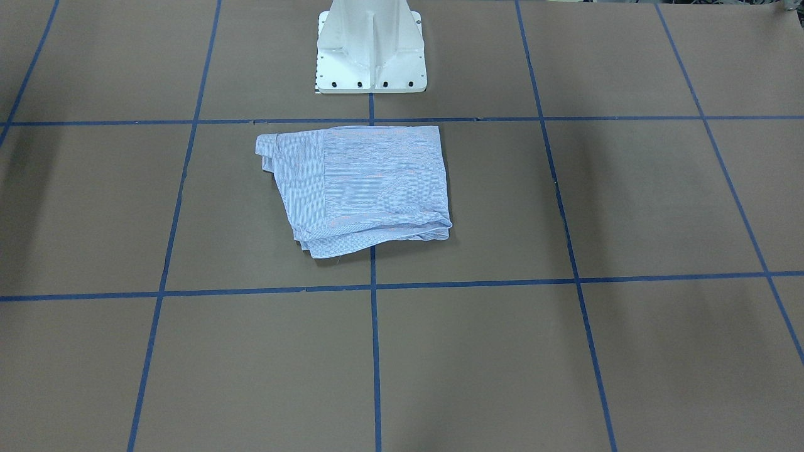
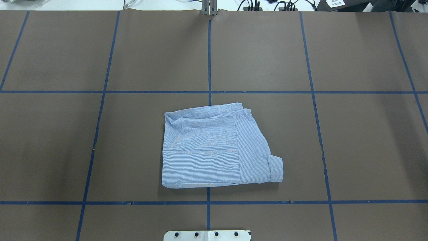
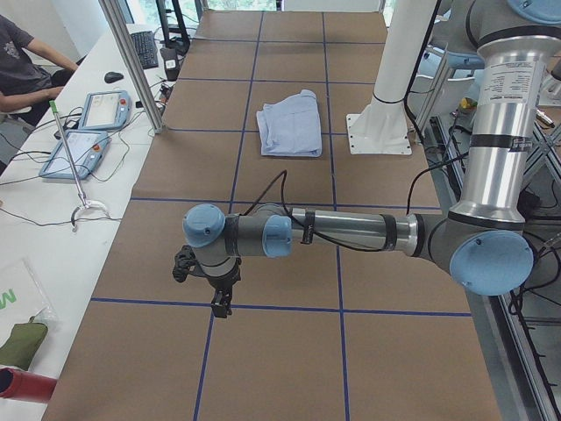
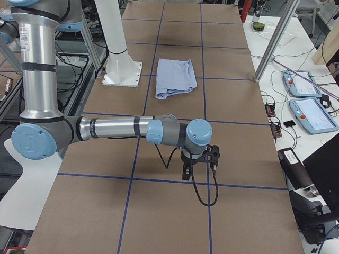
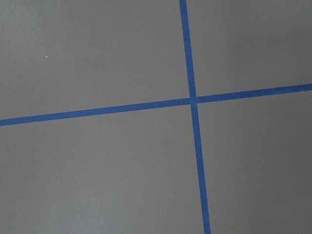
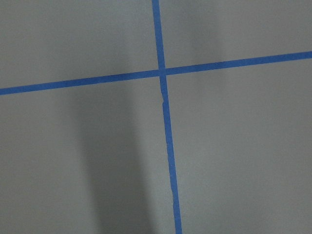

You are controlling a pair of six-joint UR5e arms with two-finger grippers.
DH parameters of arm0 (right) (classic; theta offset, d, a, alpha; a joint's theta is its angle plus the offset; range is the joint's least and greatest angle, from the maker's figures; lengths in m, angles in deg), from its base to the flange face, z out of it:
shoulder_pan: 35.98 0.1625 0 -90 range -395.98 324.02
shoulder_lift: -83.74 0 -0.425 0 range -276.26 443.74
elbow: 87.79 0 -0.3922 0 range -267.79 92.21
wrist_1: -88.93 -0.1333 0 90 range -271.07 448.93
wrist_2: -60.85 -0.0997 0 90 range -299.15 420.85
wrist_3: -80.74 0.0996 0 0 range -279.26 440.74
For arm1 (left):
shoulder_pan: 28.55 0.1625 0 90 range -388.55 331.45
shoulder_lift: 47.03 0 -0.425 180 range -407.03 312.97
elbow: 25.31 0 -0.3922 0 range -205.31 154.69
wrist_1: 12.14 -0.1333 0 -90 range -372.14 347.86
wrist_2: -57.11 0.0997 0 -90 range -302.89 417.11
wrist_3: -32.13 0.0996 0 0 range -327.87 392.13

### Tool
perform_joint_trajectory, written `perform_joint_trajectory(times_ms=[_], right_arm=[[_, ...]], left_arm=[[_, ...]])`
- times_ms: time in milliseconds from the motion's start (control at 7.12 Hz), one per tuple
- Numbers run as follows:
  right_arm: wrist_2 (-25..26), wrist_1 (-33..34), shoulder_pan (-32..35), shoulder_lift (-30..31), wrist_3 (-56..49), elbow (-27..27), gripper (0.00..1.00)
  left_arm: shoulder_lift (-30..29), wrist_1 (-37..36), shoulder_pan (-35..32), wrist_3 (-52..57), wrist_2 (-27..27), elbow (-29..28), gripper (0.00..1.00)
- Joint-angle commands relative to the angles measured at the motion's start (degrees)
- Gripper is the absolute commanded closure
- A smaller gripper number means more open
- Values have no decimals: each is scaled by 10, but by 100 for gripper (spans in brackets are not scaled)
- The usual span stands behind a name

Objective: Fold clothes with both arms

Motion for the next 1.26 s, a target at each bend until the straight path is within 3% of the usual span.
perform_joint_trajectory(times_ms=[0,281,1123], right_arm=[[4,-44,0,8,1,24,0],[6,-118,0,17,4,66,0],[0,-119,1,9,5,59,0]], left_arm=[[0,1,0,0,-1,1,0],[4,3,1,-2,1,2,0],[3,3,2,-3,3,-2,0]])
